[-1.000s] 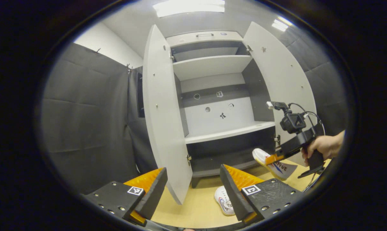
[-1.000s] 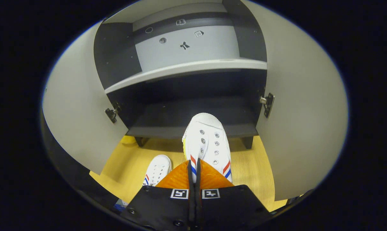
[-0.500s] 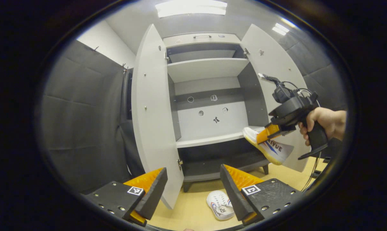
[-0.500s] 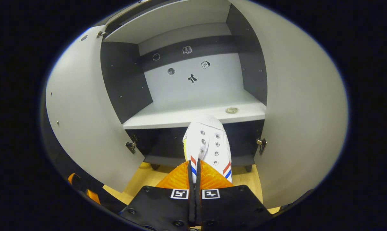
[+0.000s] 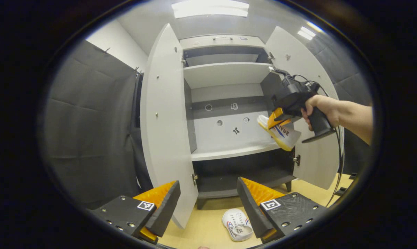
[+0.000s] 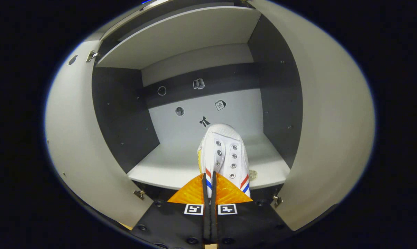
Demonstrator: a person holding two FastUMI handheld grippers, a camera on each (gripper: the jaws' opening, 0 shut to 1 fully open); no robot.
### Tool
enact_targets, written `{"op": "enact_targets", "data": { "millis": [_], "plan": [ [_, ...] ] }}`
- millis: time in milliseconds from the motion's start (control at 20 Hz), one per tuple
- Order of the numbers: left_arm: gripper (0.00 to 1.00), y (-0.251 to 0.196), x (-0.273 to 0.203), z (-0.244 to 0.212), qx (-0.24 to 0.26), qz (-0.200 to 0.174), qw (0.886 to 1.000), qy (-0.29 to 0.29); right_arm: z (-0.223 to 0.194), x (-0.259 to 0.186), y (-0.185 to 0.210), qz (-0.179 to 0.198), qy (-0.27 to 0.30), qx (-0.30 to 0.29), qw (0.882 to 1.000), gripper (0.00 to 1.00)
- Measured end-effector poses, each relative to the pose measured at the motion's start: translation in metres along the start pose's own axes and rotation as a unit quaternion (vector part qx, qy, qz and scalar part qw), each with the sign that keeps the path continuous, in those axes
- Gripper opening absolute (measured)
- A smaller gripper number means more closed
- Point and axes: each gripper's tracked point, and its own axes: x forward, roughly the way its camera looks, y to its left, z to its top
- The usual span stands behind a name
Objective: Grab one shoe with the right hand and put it into the shoe cabinet, grab the other shoe with the left hand and put it into the shoe cabinet; then close the right door with the right hand and the left door with the left hand.
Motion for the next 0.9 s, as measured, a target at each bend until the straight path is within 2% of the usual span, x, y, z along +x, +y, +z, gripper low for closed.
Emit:
{"op": "enact_targets", "data": {
  "millis": [300,550,750,850,900],
  "plan": [
    [0.95,0.015,0.013,-0.007,-0.006,0.03,0.999,0.008,0.035,0.065,-0.014,-0.026,-0.004,0.01,1.0,0.0],
    [0.94,0.022,0.024,-0.013,-0.009,0.043,0.999,0.02,0.023,0.109,-0.036,-0.059,0.03,-0.005,0.998,0.01],
    [0.94,0.023,0.027,-0.013,-0.002,0.046,0.999,0.024,0.014,0.128,-0.046,-0.081,0.045,0.002,0.996,0.02],
    [0.94,0.02,0.029,-0.016,-0.002,0.044,0.999,0.028,0.008,0.134,-0.049,-0.085,0.049,-0.002,0.995,0.07],
    [0.94,0.019,0.031,-0.018,-0.001,0.042,0.999,0.031,0.007,0.135,-0.046,-0.076,0.049,-0.007,0.996,0.14]
  ]
}}
